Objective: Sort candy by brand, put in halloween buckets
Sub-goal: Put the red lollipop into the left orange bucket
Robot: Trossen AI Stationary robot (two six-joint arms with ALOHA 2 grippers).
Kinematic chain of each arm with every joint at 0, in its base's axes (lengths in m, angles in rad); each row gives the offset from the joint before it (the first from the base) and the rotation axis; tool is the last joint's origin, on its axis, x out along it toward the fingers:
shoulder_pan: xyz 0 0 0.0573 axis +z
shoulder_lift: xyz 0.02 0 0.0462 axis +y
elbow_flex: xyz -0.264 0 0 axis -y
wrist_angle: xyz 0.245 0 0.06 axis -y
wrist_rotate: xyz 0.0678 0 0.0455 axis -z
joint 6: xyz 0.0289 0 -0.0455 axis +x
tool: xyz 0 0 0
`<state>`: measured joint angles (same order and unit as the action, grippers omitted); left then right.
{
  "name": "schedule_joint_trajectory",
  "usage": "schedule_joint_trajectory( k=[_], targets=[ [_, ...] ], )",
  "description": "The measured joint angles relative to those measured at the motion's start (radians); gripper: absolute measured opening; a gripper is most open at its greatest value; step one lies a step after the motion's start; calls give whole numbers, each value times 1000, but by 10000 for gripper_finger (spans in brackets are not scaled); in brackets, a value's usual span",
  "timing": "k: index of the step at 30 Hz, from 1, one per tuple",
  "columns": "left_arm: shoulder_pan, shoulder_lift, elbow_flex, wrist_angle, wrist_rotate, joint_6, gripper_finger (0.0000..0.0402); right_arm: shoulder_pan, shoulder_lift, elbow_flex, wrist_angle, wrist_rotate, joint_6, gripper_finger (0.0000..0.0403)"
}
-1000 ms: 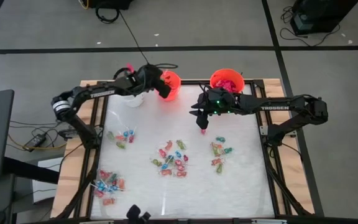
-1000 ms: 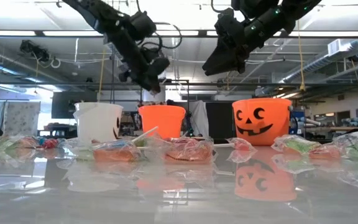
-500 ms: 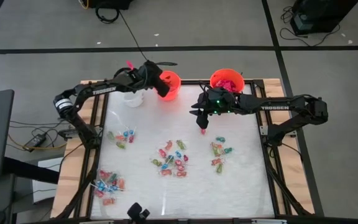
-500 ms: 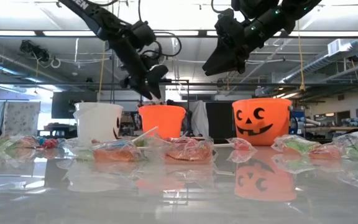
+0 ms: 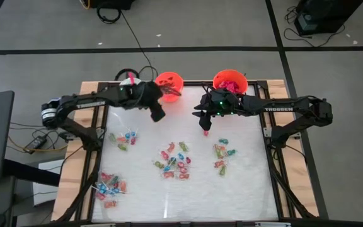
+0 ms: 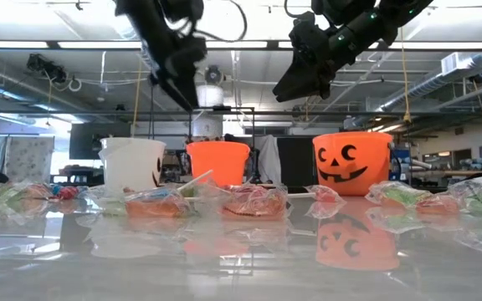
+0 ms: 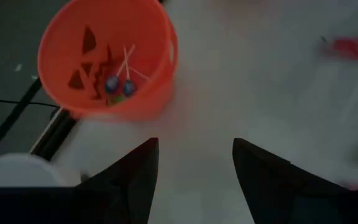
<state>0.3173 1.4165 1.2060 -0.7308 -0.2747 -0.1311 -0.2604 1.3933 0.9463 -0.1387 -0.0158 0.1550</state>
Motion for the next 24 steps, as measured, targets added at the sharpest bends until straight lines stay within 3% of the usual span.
schedule_joint_trajectory(
  k=[5,16,24],
  targets=[
    [-123,-47,-12,-88,-42,-94,214,0,0,0,0,0,5,150],
    [-331,-119,-244,-240,1,-432,214,0,0,0,1,0,10,150],
    [-333,-125,-399,-194,10,-499,214,4,0,0,7,0,33,150]
  ],
)
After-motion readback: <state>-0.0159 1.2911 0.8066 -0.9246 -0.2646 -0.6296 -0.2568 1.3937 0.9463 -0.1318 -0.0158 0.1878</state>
